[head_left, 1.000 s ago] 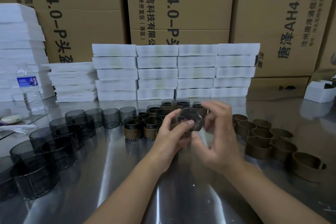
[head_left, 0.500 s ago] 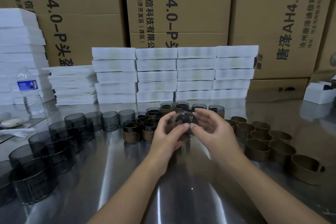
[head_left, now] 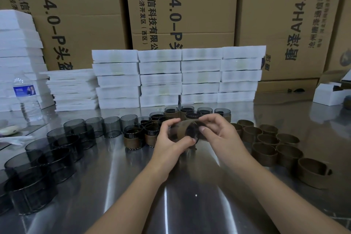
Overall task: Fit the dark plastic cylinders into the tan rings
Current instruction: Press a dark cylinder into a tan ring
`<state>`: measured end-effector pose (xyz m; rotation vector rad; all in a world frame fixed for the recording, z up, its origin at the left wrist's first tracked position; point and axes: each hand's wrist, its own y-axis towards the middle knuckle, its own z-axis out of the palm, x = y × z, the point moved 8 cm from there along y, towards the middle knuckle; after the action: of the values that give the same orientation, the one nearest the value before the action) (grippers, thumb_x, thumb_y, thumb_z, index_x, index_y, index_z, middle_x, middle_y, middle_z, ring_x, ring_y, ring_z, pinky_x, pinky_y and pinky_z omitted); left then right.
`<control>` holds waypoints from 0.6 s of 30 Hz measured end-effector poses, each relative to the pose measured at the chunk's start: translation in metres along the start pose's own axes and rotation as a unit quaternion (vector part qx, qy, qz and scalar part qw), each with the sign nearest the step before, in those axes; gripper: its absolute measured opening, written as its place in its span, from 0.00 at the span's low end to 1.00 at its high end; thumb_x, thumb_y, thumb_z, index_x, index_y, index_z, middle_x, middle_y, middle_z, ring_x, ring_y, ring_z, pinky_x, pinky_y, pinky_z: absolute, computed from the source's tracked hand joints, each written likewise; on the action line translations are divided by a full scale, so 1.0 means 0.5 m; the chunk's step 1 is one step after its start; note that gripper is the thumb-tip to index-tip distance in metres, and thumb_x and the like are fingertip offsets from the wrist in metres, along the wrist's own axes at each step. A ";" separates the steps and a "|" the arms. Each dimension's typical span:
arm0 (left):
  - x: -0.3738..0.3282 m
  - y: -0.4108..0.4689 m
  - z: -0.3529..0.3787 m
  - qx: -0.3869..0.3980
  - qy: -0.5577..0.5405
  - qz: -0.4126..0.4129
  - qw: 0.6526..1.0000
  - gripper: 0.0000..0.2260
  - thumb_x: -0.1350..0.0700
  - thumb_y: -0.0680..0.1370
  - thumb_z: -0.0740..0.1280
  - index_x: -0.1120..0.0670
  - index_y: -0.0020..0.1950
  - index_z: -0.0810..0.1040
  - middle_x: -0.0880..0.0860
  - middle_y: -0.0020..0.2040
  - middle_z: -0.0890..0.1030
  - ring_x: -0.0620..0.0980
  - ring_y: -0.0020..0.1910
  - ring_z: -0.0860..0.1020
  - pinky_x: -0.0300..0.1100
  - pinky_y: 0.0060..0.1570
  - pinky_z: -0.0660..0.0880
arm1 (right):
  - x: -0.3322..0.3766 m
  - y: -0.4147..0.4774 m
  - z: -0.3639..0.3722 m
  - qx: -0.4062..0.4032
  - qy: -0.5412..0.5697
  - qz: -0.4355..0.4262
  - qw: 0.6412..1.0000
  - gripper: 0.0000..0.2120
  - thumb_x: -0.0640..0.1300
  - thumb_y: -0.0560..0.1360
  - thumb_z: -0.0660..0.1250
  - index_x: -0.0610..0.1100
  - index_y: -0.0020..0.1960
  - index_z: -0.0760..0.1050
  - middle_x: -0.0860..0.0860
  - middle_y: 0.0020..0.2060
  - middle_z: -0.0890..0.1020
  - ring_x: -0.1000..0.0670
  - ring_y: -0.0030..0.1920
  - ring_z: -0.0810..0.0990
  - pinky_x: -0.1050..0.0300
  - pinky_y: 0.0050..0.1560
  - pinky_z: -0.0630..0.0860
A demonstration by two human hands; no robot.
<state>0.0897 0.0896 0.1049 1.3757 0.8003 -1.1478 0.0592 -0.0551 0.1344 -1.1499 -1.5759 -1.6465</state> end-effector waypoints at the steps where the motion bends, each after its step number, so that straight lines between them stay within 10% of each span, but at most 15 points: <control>1: 0.000 -0.001 0.001 0.001 0.003 -0.002 1.000 0.31 0.48 0.54 0.75 0.43 0.57 0.75 0.47 0.50 0.80 0.46 0.49 0.82 0.47 0.52 0.81 | -0.001 0.000 0.000 0.000 0.003 0.001 1.000 0.12 0.31 0.77 0.64 0.49 0.47 0.76 0.51 0.43 0.86 0.50 0.50 0.84 0.43 0.61 0.77; 11: -0.010 -0.011 0.007 0.030 -0.075 -0.047 0.996 0.18 0.54 0.68 0.78 0.52 0.56 0.80 0.56 0.52 0.84 0.53 0.49 0.84 0.49 0.43 0.82 | 0.003 0.002 -0.011 -0.018 0.033 0.015 0.999 0.01 0.41 0.75 0.70 0.44 0.46 0.79 0.49 0.38 0.86 0.53 0.41 0.83 0.59 0.46 0.80; 18: -0.014 -0.020 0.046 0.108 -0.075 -0.062 0.989 0.25 0.42 0.61 0.77 0.49 0.55 0.81 0.52 0.50 0.85 0.49 0.46 0.84 0.42 0.40 0.81 | -0.034 -0.004 0.004 0.025 0.041 0.165 0.985 0.22 0.62 0.77 0.60 0.46 0.52 0.82 0.48 0.47 0.86 0.47 0.51 0.84 0.49 0.56 0.80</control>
<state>0.0738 0.0697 0.1102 1.4125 0.6752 -1.4517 0.0656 -0.0555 0.1182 -1.2267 -1.2872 -1.4101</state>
